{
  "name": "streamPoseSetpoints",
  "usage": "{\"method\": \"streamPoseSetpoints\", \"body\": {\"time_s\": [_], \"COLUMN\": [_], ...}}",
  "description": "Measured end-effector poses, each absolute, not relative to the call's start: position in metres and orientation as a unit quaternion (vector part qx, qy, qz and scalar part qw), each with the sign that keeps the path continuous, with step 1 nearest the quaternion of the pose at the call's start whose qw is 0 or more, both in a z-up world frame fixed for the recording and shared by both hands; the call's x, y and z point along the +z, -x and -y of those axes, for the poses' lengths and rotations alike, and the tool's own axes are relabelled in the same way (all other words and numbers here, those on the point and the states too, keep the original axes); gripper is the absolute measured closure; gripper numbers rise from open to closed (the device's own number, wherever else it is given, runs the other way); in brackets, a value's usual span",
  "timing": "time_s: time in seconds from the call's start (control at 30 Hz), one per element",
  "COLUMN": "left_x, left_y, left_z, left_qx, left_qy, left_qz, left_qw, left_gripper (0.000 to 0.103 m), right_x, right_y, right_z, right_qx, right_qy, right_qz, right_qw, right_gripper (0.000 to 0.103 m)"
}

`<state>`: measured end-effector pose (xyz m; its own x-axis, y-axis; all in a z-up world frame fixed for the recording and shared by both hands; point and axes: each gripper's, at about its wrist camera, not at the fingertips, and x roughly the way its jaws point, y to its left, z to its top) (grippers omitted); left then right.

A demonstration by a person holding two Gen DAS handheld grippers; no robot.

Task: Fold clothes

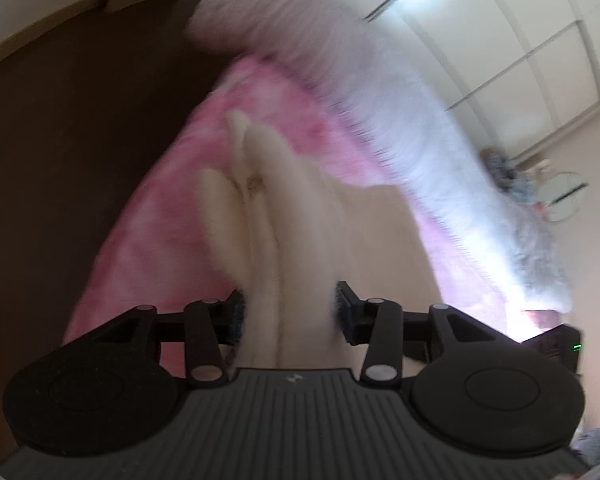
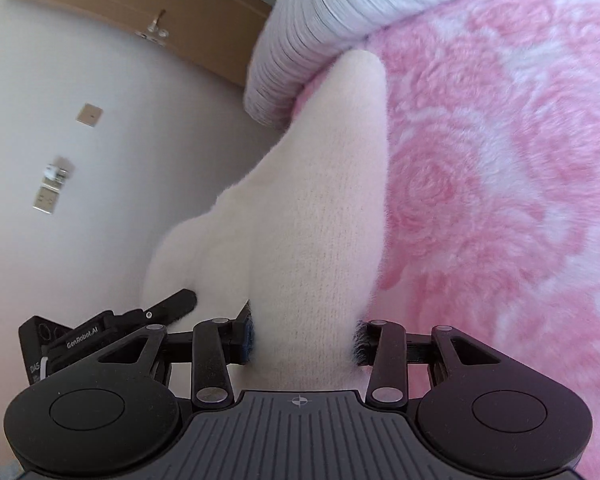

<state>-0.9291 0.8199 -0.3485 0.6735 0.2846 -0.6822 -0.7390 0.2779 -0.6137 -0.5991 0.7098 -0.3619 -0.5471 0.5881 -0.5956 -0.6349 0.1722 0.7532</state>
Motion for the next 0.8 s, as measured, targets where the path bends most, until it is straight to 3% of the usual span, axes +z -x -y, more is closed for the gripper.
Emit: {"method": "streamPoseSetpoints", "body": {"time_s": [0.1,0.2,0.4,0.43,0.53,0.73,0.8], "left_x": [-0.37,-0.358,-0.298,-0.289,-0.281,-0.318,-0.326], "left_y": [0.942,0.957,0.994,0.992,0.973,0.937,0.937], "left_z": [-0.825,-0.812,-0.76,-0.751,-0.738,-0.737,-0.738], "left_qx": [0.35,0.348,0.386,0.382,0.369,0.351,0.344], "left_qy": [0.516,0.511,0.449,0.433,0.377,0.273,0.272], "left_qz": [-0.233,-0.228,-0.235,-0.238,-0.273,-0.373,-0.366], "left_qw": [0.746,0.752,0.771,0.781,0.805,0.814,0.821], "left_gripper": [0.058,0.06,0.087,0.089,0.102,0.103,0.103], "right_x": [-0.386,-0.381,-0.341,-0.333,-0.315,-0.33,-0.342], "right_y": [0.61,0.602,0.592,0.598,0.626,0.69,0.707], "right_z": [-0.725,-0.711,-0.641,-0.631,-0.62,-0.629,-0.636], "right_qx": [0.62,0.615,0.606,0.608,0.627,0.635,0.625], "right_qy": [0.072,0.048,0.075,0.098,0.157,0.236,0.263], "right_qz": [-0.606,-0.607,-0.551,-0.526,-0.458,-0.416,-0.409], "right_qw": [0.493,0.501,0.569,0.587,0.611,0.607,0.611], "right_gripper": [0.046,0.043,0.043,0.044,0.072,0.077,0.076]}}
